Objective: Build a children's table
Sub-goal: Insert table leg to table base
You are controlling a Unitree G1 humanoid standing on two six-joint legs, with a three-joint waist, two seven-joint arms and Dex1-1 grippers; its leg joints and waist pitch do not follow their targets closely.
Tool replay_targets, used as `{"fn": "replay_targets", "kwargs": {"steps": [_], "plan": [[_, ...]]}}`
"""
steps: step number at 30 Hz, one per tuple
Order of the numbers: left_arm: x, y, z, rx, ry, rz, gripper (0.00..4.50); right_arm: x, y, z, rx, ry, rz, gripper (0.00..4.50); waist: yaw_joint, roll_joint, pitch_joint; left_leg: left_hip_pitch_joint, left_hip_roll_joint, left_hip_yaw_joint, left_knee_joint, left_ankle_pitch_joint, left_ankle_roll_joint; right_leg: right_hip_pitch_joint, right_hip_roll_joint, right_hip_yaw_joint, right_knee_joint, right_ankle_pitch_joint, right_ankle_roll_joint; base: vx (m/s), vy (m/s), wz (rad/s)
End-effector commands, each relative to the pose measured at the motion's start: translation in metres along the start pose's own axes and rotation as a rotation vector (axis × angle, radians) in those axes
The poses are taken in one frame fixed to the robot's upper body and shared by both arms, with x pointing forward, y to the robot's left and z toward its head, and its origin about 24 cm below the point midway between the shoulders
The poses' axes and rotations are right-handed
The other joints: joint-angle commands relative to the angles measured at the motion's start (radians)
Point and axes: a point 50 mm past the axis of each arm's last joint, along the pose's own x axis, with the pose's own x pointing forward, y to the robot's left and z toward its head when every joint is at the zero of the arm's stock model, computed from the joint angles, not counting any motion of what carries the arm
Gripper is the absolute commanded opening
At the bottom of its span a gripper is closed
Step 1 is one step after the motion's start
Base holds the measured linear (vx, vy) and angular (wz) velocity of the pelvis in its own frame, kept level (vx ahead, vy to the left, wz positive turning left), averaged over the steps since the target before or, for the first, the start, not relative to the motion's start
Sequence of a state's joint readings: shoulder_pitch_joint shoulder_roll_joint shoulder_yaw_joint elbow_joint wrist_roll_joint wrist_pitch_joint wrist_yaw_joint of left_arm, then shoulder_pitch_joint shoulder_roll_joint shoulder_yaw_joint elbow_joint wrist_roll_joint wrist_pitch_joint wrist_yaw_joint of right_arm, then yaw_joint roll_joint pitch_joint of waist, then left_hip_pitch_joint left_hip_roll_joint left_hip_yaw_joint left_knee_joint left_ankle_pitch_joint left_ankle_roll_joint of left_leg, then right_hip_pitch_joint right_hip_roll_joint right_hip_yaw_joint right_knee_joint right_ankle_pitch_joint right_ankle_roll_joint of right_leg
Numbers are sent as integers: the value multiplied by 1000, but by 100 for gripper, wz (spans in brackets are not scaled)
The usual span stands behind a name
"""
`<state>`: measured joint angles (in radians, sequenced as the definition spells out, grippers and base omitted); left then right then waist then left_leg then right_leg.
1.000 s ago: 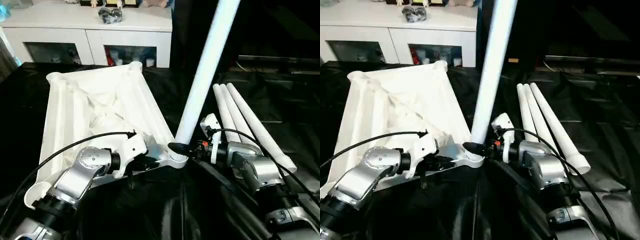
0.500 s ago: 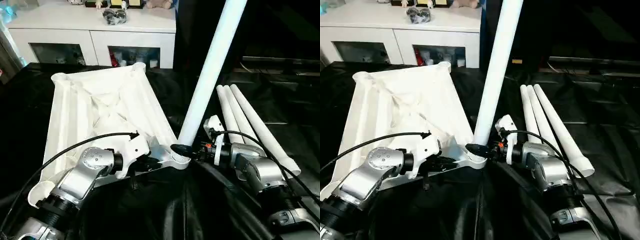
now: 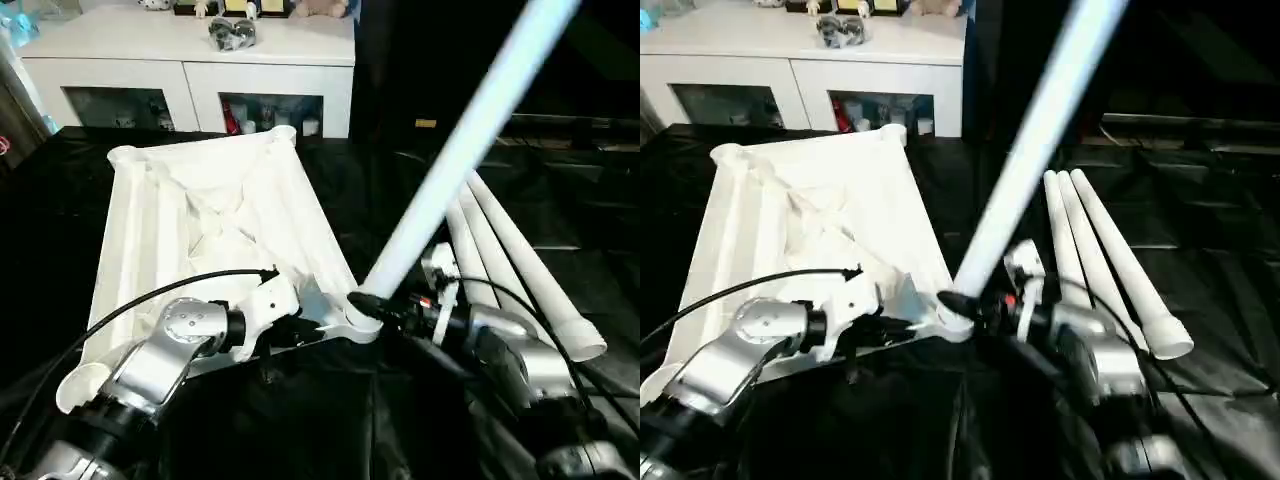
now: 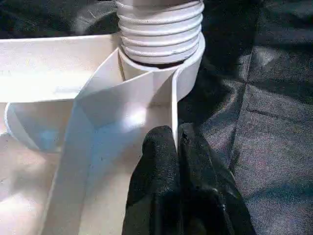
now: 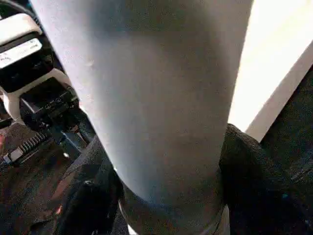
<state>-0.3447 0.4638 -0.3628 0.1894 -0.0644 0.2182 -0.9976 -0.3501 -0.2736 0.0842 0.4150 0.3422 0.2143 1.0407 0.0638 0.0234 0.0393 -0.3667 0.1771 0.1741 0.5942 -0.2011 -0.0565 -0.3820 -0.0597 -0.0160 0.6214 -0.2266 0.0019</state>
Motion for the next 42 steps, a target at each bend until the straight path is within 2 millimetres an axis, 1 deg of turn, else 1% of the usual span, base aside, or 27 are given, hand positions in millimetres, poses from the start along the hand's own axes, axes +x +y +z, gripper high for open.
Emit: {"fn": "replay_targets", "kwargs": {"steps": [1, 2, 3, 4, 5, 6, 7, 8, 9, 10, 12, 15, 21, 23, 24, 25, 26, 28, 30, 31, 32, 34, 35, 36, 37, 38, 42], "plan": [[-13, 6, -16, -44, 67, 55, 0, -12, -1, -23, -1, 149, -43, 244, -2, -3, -43, 8, 50, -15, -81, -190, 21, 29, -70, 34, -80, -128, -226, 0, 0, 0], [-13, 6, -16, -43, 67, 54, 0, -10, 0, -23, -15, 166, -37, 244, -2, -3, -43, 9, 50, -15, -82, -195, 19, 29, -70, 34, -80, -135, -226, 0, 0, 0], [-13, 6, -16, -42, 66, 53, 0, -7, 0, -23, -31, 183, -27, 244, -4, -6, -41, 10, 49, -15, -84, -218, 14, 27, -71, 35, -84, -170, -222, 0, 0, 0], [-13, 6, -15, -40, 67, 50, 0, -5, 0, -23, -42, 200, -26, 244, -4, -6, -41, 10, 49, -15, -84, -218, 14, 27, -71, 35, -84, -170, -222, 0, 0, 0], [-13, 6, -15, -38, 67, 48, 0, -4, -1, -23, -50, 212, -26, 244, -6, -5, -39, 10, 50, -16, -86, -240, 8, 25, -72, 36, -87, -215, -216, 0, 0, 0], [-13, 6, -14, -36, 67, 45, 0, -2, -1, -23, -59, 227, -20, 244, -8, -9, -39, 10, 50, -16, -86, -245, 6, 25, -72, 36, -88, -228, -213, 0, 0, 0], [-13, 6, -14, -35, 67, 45, 0, -1, -1, -23, -60, 229, -18, 244, -8, -6, -38, 12, 50, -17, -87, -254, 3, 23, -73, 37, -89, -247, -208, 0, 0, 0], [-12, 6, -13, -35, 67, 44, 0, 0, -1, -23, -60, 233, -12, 244, -8, -10, -38, 11, 51, -17, -88, -256, 3, 23, -73, 38, -90, -253, -206, 0, 0, 0], [-12, 5, -12, -34, 66, 43, 0, 1, -1, -24, -57, 242, -2, 244, -8, -6, -38, 12, 51, -18, -88, -260, 0, 22, -73, 38, -90, -256, -203, 0, 0, 0], [-12, 5, -12, -33, 64, 41, 0, 1, 0, -24, -54, 250, 8, 244, -9, -7, -38, 12, 52, -18, -88, -264, -2, 21, -73, 38, -91, -256, -202, 0, 0, 0], [-11, 5, -11, -30, 60, 35, 0, 2, 2, -29, -50, 285, 41, 244, -10, -11, -39, 11, 52, -18, -89, -261, -2, 23, -72, 38, -89, -238, -203, 0, 0, 0], [-10, 4, -9, -18, 51, 18, 0, 4, 1, -35, -40, 310, 59, 244, -12, -11, -40, 10, 52, -17, -88, -253, 2, 23, -71, 37, -86, -208, -216, 0, 0, 0], [-8, 1, -3, 13, 29, -31, 0, 7, 3, -37, -51, 337, 120, 243, -14, -12, -40, 13, 52, -18, -90, -278, -3, 22, -71, 37, -89, -219, -217, 0, 0, 0], [-8, 0, -1, 26, 18, -54, 0, 7, 4, -37, -57, 344, 154, 243, -15, -13, -42, 13, 52, -18, -90, -274, -2, 23, -71, 37, -87, -199, -217, 0, 0, 0], [-7, -1, 2, 38, 4, -80, 0, 7, 5, -36, -65, 351, 180, 243, -15, -11, -39, 11, 52, -18, -90, -258, 2, 23, -70, 36, -84, -158, -226, 0, 0, 0], [-7, -2, 2, 40, 1, -88, 0, 7, 6, -36, -68, 353, 188, 243, -15, -11, -39, 11, 52, -18, -90, -258, 2, 23, -70, 36, -84, -158, -226, 0, 0, 0], [-8, -3, 4, 50, -6, -109, 0, 6, 6, -36, -76, 359, 208, 243, -15, -11, -42, 11, 52, -17, -89, -236, 11, 26, -68, 35, -80, -108, -235, 0, 0, 0], [-10, -5, 7, 60, -10, -151, 0, 5, 8, -36, -86, 375, 246, 243, -15, -12, -44, 10, 52, -17, -87, -220, 17, 29, -68, 34, -77, -77, -242, 0, 0, 0], [-11, -7, 9, 64, -9, -181, 0, 4, 10, -37, -89, 387, 268, 243, -13, -10, -45, 12, 52, -14, -84, -176, 39, 31, -66, 31, -72, 5, -260, 0, 0, 0], [-11, -7, 9, 66, -9, -188, 0, 4, 10, -37, -90, 389, 272, 243, -13, -10, -45, 12, 52, -14, -84, -176, 39, 31, -66, 31, -72, 5, -260, 0, 0, 0], [-12, -8, 10, 78, -5, -218, 0, 3, 11, -39, -98, 403, 289, 243, -10, -11, -43, 13, 53, -12, -83, -168, 49, 31, -66, 31, -72, 22, -266, 0, 0, 0], [-12, -9, 11, 80, -4, -228, 0, 2, 11, -39, -101, 407, 296, 243, -9, -11, -42, 13, 54, -12, -85, -171, 49, 31, -67, 30, -72, 18, -268, 0, 0, 0], [-13, -9, 11, 79, -2, -236, 0, 2, 11, -40, -103, 409, 299, 243, -9, -11, -41, 13, 54, -13, -87, -185, 44, 32, -68, 30, -73, -2, -268, 0, 0, 0], [-13, -8, 13, 84, -1, -233, 0, 3, 11, -40, -107, 409, 302, 243, -9, -8, -39, 15, 55, -14, -90, -208, 34, 30, -68, 31, -76, -38, -264, 0, 0, 0], [-13, -8, 13, 84, -1, -233, 0, 3, 11, -40, -107, 409, 302, 243, -9, -8, -39, 15, 55, -14, -90, -208, 34, 30, -68, 31, -76, -38, -264, 0, 0, 0], [-13, -5, 14, 87, 0, -202, 0, 4, 11, -39, -111, 399, 286, 243, -10, -9, -39, 16, 55, -14, -91, -226, 24, 30, -68, 32, -79, -62, -261, 0, 0, 0], [-9, 5, 15, 80, 8, -83, 0, 10, 4, -36, -113, 351, 188, 243, -10, -9, -36, 17, 56, -15, -94, -244, 12, 27, -70, 34, -82, -93, -258, 0, 0, 0]]}}
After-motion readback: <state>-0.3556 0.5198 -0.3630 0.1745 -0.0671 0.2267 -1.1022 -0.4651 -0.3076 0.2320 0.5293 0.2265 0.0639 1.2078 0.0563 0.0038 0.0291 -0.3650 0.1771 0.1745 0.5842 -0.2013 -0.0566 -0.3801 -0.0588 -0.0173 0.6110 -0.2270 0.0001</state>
